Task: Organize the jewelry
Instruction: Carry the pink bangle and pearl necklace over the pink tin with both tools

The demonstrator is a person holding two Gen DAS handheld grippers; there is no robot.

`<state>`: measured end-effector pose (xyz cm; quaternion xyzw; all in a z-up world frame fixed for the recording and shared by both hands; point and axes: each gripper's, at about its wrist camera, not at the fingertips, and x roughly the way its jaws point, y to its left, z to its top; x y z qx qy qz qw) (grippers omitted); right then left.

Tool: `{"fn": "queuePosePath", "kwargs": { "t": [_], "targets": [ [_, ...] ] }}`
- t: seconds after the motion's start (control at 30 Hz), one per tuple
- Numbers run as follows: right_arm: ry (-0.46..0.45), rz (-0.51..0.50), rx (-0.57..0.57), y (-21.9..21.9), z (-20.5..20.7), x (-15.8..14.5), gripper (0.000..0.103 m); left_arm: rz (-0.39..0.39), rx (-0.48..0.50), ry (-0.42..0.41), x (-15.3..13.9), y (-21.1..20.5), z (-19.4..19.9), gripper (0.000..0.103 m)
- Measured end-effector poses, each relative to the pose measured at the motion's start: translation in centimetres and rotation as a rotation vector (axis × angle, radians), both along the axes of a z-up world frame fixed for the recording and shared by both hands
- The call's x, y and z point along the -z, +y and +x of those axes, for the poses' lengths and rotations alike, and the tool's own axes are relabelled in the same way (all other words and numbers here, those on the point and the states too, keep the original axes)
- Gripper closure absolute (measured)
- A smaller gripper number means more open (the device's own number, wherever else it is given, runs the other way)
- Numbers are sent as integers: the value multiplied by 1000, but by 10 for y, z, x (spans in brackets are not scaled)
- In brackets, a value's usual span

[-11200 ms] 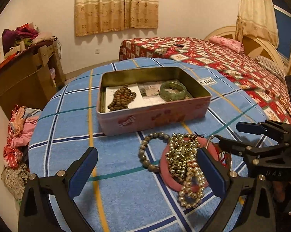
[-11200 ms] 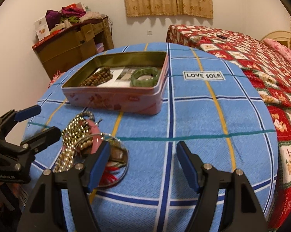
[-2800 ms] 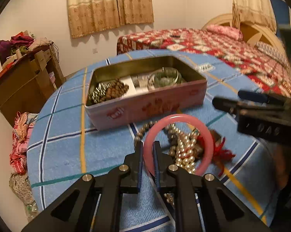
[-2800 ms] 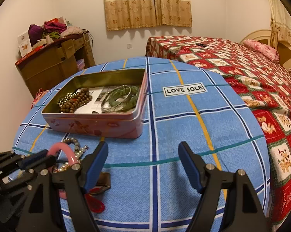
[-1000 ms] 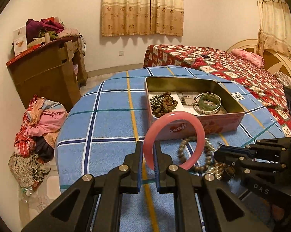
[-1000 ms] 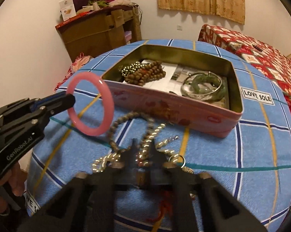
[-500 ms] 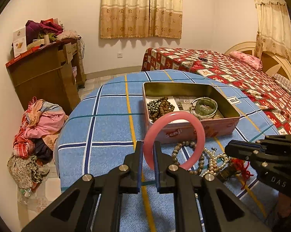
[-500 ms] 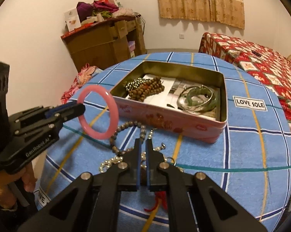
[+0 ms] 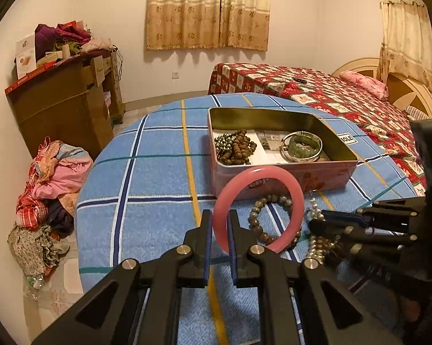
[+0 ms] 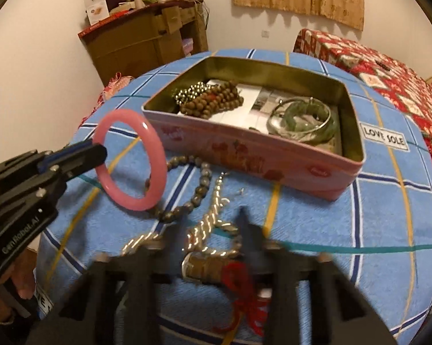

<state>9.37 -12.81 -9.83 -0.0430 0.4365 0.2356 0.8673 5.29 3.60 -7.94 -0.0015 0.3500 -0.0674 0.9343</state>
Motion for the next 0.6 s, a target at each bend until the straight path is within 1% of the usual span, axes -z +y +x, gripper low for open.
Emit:
{"fn": "queuePosePath", "kwargs": {
  "t": [0.17, 0.23, 0.5, 0.6],
  "targets": [
    [-3, 25, -2, -4, -6, -4, 95, -4, 2, 0, 0, 0, -2, 94],
    [-23, 43, -1, -6, -11, -11, 95, -7, 2, -4, -3, 0, -2, 94],
    [-134, 104, 17, -20, -25, -55, 95, -38, 2, -36, -21, 6, -5, 94],
    [-166, 115, 20, -23, -25, -69, 95, -38, 9, -46, -28, 5, -6, 94]
  ]
}}
